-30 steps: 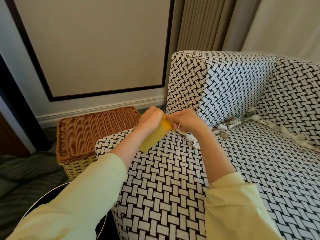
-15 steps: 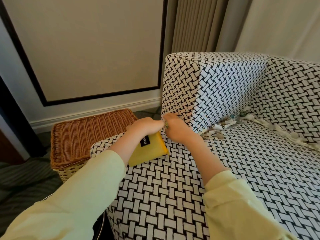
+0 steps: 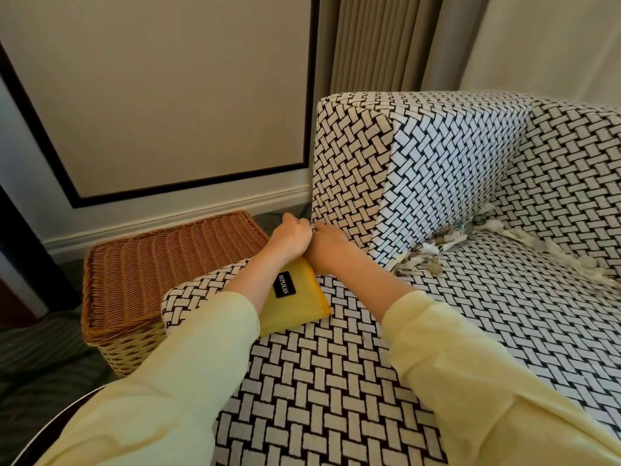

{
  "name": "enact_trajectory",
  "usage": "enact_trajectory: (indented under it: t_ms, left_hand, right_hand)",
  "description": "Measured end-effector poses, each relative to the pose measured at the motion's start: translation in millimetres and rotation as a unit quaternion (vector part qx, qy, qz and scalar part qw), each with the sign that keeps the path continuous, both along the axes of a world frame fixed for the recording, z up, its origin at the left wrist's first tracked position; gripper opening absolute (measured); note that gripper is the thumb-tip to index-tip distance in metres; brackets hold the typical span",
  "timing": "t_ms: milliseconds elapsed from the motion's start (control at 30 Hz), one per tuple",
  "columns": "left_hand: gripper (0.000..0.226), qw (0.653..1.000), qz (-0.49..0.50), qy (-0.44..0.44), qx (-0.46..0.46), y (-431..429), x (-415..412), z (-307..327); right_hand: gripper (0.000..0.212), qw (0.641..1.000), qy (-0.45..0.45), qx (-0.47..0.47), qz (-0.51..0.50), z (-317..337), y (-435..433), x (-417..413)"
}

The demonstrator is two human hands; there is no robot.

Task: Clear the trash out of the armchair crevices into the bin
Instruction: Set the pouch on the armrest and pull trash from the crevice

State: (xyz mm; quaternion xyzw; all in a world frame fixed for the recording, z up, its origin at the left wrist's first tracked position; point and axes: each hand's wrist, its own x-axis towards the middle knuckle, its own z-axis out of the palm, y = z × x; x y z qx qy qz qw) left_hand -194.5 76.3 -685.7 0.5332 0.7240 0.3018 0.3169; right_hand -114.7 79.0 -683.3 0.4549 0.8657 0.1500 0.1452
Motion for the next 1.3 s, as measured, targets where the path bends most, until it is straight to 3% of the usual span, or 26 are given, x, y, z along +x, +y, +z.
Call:
enact_trajectory:
  t_ms: [167,300,533,700,900,1067,1167,1300]
  left_hand:
    - [0.047,1.0,-0.021,-0.012,-0.002,-0.2,5.0,0.0]
    - [0.047,0.999,-0.037,-0.006,-0.005,-2.6,8.7,1.3]
    - [0.049,0.997,-0.076,0.025,-0.016,-9.8,11.3,0.4]
    - [0.05,0.994,-0.102,0.047,-0.011,-14.9,13.0,4.9]
    - [0.051,0.982,-0.138,0.127,-0.033,-19.5,26.9,8.9]
    - [0.037,0.965,-0.192,0.176,-0.033,-27.1,38.6,16.1]
    - [0.044,0.964,-0.199,0.172,-0.027,-27.9,49.6,12.2]
    - [0.058,0.958,-0.209,0.195,-0.012,-34.3,50.9,8.7]
  right_hand:
    - [0.043,0.996,-0.034,0.064,0.043,-5.9,-4.4,7.7]
    - [0.037,0.996,-0.027,0.065,0.05,-3.6,-13.6,16.3]
    - [0.046,0.994,-0.097,0.045,0.027,0.4,-14.8,12.9]
    - [0.038,0.99,-0.129,0.041,0.046,6.3,-25.1,21.6]
    - [0.033,0.992,-0.079,0.071,0.066,-2.0,-40.1,45.9]
    - [0.036,0.997,-0.025,0.066,0.014,-13.0,-54.2,57.9]
    - [0.03,0.993,0.088,0.066,-0.031,-16.3,-65.2,76.4]
    - [0.033,0.962,0.225,0.095,-0.125,-18.1,-72.8,86.2]
